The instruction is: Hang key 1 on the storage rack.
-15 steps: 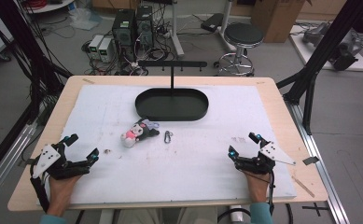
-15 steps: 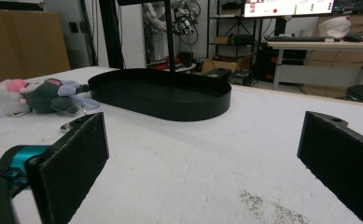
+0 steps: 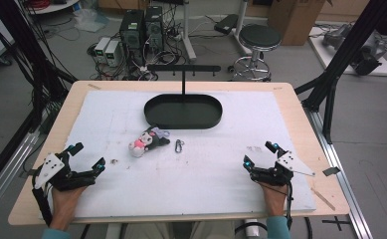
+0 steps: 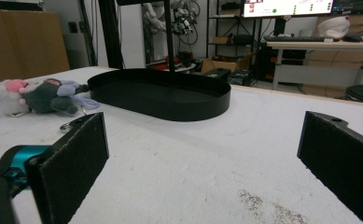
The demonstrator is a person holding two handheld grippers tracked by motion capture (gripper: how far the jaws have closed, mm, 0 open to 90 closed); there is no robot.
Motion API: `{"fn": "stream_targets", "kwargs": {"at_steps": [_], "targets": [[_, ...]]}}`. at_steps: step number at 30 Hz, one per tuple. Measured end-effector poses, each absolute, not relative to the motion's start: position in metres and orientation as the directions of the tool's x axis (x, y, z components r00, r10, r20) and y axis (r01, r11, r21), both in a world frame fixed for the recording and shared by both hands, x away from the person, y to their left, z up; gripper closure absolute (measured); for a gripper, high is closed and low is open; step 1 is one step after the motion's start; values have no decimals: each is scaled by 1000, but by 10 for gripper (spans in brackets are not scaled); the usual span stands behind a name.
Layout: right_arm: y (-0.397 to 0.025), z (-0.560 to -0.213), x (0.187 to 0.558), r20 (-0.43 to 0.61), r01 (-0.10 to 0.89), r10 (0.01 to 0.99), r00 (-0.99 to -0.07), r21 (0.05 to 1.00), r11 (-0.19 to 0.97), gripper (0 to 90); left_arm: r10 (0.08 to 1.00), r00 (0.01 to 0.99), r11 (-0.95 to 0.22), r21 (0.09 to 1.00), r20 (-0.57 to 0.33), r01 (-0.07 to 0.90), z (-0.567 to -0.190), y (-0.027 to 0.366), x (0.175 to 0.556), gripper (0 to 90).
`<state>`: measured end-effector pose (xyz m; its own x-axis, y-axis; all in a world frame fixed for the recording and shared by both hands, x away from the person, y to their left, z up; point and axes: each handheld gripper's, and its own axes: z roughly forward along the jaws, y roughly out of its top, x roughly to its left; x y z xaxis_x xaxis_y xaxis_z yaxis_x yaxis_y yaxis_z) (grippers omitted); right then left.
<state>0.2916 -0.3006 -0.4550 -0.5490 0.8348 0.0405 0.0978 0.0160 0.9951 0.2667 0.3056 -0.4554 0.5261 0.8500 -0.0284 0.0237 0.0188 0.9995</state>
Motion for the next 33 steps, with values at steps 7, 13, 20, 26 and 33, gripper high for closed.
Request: {"fn": "stream_targets", "kwargs": {"at_steps": [7,13,20,26,33], "targets": [[-301,-455,292,31,93,836,-549,995,25,12,846,532,-9,999,-13,39,-445,308,266,17],[-301,-455,292,32,95,835,-549,995,24,12,835,551,-23,999,-6,46,-434,306,268,17],[-301,-455,292,32,94,836,-548,995,23,12,814,580,-69,993,-2,99,-416,302,274,17],[-300,-455,292,33,96,835,-549,995,23,12,784,619,-157,977,35,143,-394,293,286,17],[-300,-455,292,31,95,836,-549,995,25,12,746,663,-241,953,61,184,-377,280,300,17]]}}
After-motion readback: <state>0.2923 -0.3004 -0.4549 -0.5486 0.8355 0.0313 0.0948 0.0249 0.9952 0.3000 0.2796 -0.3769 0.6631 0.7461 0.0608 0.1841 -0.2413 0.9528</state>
